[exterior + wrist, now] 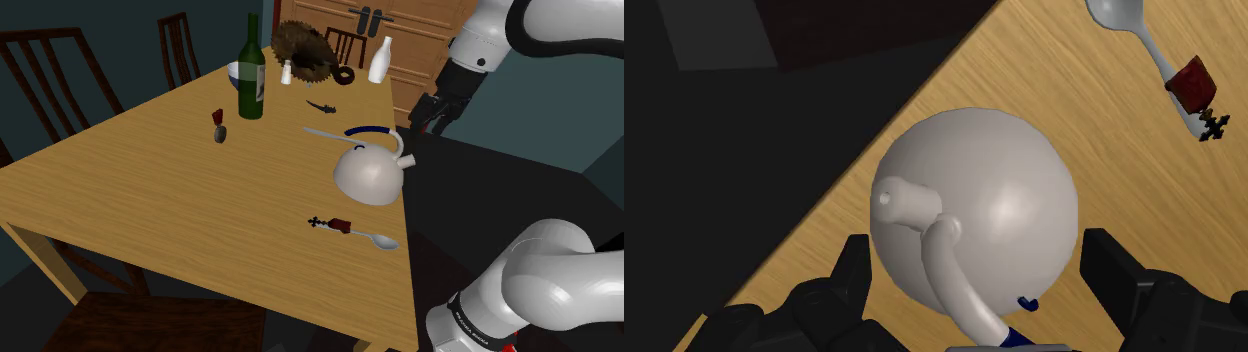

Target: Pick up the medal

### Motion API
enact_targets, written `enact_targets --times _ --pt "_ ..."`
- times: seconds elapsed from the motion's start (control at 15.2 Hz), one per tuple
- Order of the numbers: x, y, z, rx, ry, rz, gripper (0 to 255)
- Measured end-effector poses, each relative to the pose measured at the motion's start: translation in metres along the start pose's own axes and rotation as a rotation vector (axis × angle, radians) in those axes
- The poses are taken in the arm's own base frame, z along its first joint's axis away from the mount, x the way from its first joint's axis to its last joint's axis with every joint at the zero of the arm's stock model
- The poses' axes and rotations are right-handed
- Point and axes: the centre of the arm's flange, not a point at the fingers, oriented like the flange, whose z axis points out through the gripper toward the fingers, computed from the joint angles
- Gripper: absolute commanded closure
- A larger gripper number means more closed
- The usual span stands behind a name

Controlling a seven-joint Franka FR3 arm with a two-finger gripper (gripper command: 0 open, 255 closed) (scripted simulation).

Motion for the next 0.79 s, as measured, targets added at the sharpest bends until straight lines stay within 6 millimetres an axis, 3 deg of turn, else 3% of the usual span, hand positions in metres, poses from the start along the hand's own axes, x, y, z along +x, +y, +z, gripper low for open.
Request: enact_targets --times 0.2,0.79 --pt "0.0 -0.013 0.01 -0.003 -0.009 0.002 0" --pt "-0.011 -0.11 0.071 -0.028 -0.077 0.02 0"
